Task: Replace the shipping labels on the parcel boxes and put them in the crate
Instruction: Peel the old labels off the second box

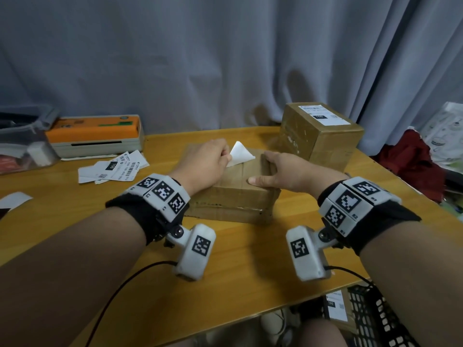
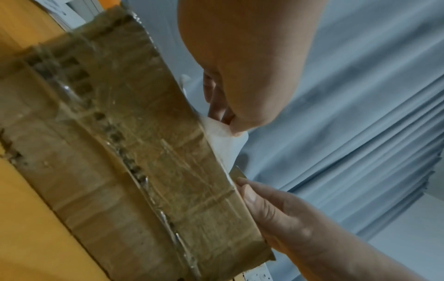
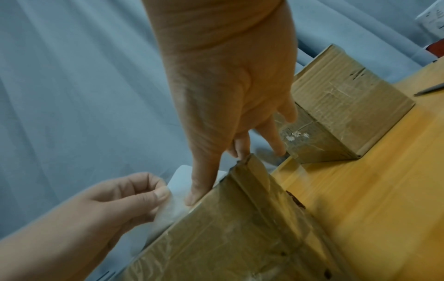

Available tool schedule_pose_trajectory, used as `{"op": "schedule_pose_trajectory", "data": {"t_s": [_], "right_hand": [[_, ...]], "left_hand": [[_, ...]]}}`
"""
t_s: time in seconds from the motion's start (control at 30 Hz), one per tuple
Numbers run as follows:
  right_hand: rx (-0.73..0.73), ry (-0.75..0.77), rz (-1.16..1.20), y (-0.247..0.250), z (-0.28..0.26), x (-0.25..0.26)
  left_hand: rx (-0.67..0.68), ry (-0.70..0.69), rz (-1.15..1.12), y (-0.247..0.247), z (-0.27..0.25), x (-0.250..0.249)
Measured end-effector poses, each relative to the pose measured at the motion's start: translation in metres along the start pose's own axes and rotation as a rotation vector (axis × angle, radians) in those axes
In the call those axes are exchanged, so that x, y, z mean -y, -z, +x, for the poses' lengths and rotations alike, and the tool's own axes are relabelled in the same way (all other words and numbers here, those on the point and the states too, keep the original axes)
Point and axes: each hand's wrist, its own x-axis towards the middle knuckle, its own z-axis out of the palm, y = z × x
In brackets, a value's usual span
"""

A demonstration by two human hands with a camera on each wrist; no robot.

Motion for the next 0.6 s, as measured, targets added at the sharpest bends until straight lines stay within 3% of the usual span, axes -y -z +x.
{"op": "schedule_pose_trajectory", "data": {"t_s": [0.23, 0.4, 0.5, 0.6], "right_hand": [[-0.088, -0.074, -0.212, -0.009, 0.007, 0.009], [-0.123, -0.113, -0.345, -0.011, 0.011, 0.022], [-0.170, -0.008, -0.340, -0.011, 0.011, 0.019], [-0.198, 0.038, -0.167, -0.014, 0.012, 0.014]], "left_hand": [[-0.082, 0.150, -0.241, -0.001, 0.001, 0.008], [-0.130, 0.172, -0.354, -0.001, -0.002, 0.015], [-0.072, 0.191, -0.345, 0.007, 0.005, 0.009], [0.045, 0.183, -0.256, 0.013, 0.012, -0.001]]}}
